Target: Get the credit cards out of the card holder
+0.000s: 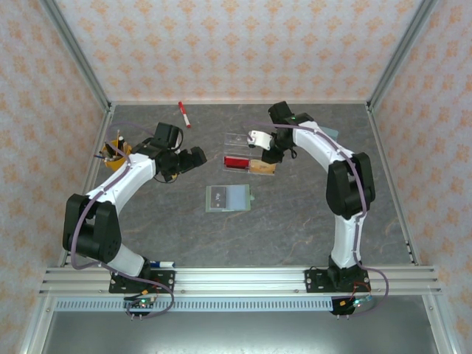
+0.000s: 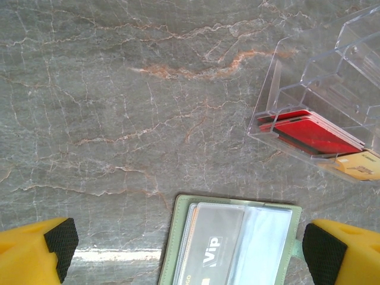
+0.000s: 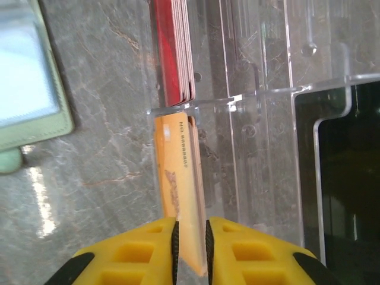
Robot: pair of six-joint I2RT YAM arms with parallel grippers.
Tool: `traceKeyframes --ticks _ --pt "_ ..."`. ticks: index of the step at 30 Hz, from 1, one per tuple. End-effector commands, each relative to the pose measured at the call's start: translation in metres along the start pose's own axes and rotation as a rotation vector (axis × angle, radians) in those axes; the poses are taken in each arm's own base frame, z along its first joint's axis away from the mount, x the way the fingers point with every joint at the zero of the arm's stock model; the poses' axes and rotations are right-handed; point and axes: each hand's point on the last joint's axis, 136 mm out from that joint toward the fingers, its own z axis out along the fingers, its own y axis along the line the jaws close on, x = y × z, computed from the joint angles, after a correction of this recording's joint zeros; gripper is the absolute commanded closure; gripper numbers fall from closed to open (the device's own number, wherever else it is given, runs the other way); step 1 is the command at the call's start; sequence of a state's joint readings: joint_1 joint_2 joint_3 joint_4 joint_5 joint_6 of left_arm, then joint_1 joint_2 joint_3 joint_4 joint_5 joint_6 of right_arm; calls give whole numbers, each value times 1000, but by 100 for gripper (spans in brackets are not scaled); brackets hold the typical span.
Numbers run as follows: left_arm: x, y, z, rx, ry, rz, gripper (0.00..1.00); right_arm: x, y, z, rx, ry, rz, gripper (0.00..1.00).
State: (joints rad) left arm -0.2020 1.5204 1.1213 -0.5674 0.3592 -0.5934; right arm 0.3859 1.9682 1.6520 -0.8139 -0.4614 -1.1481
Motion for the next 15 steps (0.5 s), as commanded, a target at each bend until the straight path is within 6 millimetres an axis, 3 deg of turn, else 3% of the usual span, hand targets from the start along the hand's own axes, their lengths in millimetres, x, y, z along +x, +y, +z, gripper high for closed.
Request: traceKeyframes --ticks 1,3,8,13,15 --pt "2 8 -12 -10 -38 -12 0 -40 4 -42 103 -188 118 76" --pt "6 12 -13 -6 -46 -20 0 -56 13 -52 152 -262 180 75" --pt "19 21 -8 3 -40 -43 0 -83 25 -77 254 -410 569 73" --pt "31 26 -9 14 -26 -42 0 -82 60 -69 253 -390 843 70" --pt "38 26 -9 29 -8 -33 0 -87 81 -59 209 -379 945 64"
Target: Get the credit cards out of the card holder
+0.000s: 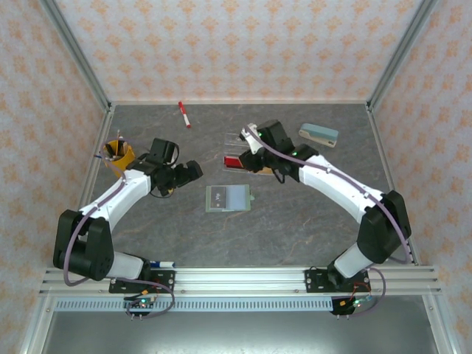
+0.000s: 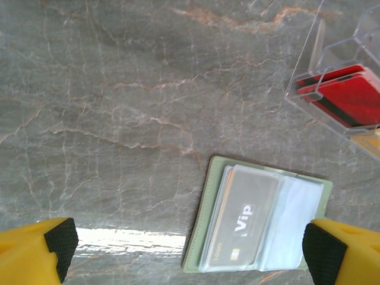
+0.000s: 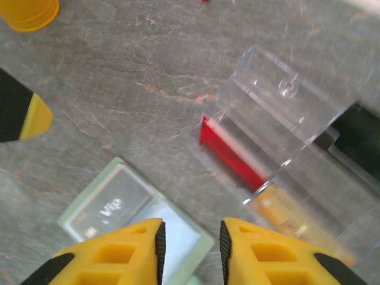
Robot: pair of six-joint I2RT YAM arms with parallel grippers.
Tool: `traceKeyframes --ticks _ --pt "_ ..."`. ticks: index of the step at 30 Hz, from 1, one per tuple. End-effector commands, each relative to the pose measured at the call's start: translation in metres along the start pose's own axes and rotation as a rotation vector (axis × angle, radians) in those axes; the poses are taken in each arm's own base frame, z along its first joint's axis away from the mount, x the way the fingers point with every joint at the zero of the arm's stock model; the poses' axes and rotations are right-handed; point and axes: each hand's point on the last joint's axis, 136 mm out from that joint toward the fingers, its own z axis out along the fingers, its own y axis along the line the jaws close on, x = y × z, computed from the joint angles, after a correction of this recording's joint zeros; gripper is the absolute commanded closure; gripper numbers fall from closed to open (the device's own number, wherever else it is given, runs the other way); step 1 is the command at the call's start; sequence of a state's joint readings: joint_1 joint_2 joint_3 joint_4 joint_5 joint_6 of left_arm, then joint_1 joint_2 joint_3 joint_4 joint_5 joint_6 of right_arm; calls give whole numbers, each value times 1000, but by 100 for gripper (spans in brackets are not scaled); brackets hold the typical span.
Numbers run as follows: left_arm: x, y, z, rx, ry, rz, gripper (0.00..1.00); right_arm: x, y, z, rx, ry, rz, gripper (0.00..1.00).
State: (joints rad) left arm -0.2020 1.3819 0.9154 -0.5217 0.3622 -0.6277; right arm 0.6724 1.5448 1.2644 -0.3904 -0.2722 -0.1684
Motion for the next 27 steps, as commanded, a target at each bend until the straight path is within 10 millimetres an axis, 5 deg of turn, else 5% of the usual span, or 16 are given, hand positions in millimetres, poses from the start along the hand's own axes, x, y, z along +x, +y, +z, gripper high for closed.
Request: traceKeyframes --ticks 1,5,11,27 --pt "1 -2 -7 38 -19 5 0 15 15 5 50 20 332 62" --pt "8 1 -7 43 -9 -6 0 43 52 34 1 131 416 55" --pt "11 6 -4 33 -10 -24 0 69 65 73 29 223 489 50" --pt "5 -7 18 76 37 -39 0 128 42 123 233 435 475 49"
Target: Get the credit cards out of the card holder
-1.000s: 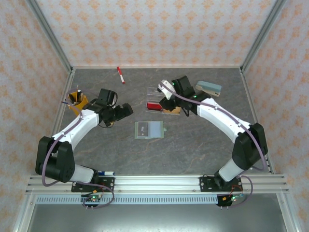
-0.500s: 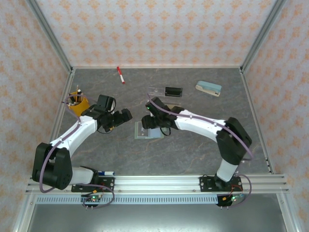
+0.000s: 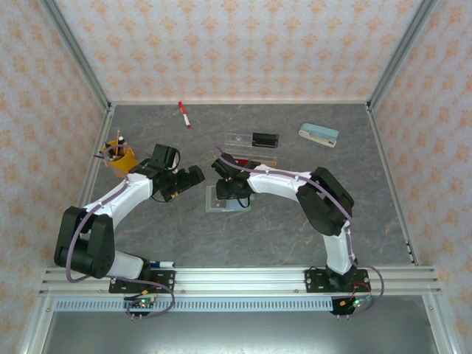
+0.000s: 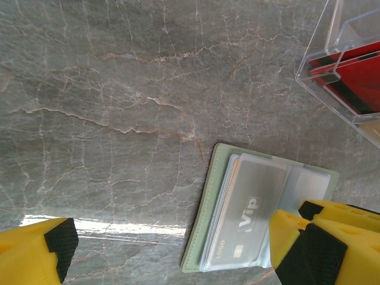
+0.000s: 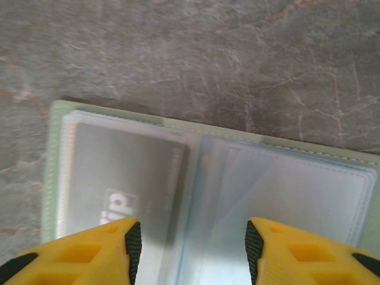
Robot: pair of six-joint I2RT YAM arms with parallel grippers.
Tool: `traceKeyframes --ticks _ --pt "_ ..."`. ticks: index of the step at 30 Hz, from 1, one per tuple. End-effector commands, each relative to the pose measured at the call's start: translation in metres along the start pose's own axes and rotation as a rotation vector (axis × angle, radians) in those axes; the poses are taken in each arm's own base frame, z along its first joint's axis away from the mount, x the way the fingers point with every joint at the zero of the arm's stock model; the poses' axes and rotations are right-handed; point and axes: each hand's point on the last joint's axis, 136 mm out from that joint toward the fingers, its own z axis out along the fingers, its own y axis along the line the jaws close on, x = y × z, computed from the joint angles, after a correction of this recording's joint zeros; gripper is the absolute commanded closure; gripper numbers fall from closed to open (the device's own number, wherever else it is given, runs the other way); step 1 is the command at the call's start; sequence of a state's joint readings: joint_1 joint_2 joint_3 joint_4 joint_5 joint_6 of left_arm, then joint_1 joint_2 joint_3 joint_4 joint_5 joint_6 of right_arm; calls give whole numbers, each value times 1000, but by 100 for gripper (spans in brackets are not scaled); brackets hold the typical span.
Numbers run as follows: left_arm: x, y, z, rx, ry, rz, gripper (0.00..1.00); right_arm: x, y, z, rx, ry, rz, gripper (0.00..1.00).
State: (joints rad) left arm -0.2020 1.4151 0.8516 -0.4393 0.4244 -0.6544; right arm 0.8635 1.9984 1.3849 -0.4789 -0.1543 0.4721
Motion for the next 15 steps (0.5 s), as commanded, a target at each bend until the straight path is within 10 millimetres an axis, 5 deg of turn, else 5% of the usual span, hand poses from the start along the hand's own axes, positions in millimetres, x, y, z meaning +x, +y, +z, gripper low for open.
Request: traceKeyframes --ticks 1,9,15 --pt "-6 -8 1 42 -8 -10 0 7 -14 8 88 28 4 50" --pt "16 -17 23 131 84 -29 8 21 -28 20 142 75 -3 58" --pt "32 -31 38 173 144 -19 28 30 -37 27 167 95 -7 67"
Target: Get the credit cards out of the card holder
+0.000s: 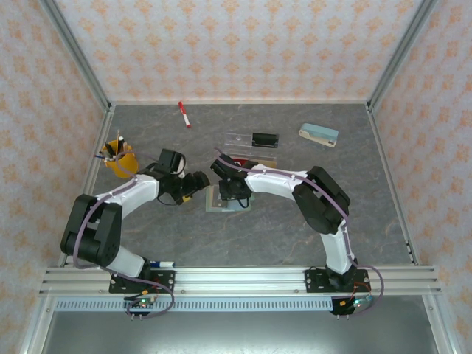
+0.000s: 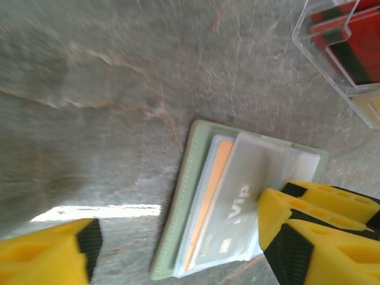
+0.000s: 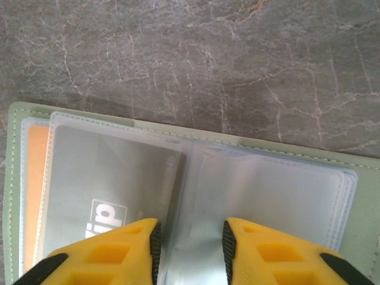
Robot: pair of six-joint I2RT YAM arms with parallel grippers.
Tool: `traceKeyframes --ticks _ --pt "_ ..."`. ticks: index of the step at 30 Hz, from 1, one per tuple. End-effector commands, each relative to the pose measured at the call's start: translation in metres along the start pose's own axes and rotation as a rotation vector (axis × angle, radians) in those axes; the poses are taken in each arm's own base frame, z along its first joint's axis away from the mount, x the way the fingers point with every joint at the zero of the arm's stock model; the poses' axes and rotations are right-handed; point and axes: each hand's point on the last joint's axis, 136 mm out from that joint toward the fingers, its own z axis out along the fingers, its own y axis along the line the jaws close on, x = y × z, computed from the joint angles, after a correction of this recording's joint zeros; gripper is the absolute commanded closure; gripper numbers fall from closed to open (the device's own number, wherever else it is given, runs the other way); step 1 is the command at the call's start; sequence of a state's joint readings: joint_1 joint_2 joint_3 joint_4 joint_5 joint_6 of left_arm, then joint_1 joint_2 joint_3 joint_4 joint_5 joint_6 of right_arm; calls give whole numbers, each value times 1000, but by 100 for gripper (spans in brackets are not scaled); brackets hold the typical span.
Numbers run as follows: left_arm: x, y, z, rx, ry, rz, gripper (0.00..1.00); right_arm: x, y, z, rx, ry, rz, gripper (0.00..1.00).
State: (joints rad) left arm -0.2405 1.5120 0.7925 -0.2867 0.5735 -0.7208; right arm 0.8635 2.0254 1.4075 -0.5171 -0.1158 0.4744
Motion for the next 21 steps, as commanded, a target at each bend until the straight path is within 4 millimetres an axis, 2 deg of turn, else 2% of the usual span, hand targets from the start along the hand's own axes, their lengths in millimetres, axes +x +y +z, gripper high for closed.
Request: traceKeyframes --ticks 1,4,11,21 --pt "6 -18 9 68 30 22 34 30 -27 25 110 91 -12 69" --pt "8 -25 14 81 43 35 47 33 -28 27 102 94 -9 71" --pt "14 -28 28 70 79 38 66 37 -30 32 58 109 17 75" --pt "22 -21 39 14 122 62 74 38 -33 33 39 119 40 75"
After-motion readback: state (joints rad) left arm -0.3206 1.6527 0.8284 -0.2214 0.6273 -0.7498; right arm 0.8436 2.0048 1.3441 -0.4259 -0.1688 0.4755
